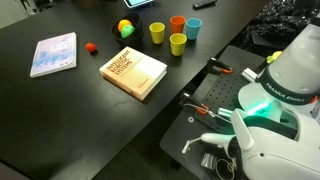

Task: Open the white and brown book

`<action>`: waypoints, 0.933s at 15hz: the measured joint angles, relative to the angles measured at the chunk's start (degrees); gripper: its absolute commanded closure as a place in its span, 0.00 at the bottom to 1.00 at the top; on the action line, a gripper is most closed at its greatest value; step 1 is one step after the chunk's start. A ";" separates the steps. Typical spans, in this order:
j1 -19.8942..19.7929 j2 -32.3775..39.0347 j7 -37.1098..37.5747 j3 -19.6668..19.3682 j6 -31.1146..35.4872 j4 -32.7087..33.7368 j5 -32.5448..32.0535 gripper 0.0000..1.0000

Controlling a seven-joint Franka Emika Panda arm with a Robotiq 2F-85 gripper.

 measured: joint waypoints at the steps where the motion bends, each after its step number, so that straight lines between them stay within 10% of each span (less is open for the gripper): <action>1: 0.00 -0.01 0.00 0.00 0.03 0.03 0.00 0.00; 14: 1.29 3.43 0.09 1.35 9.44 -0.83 0.24 0.00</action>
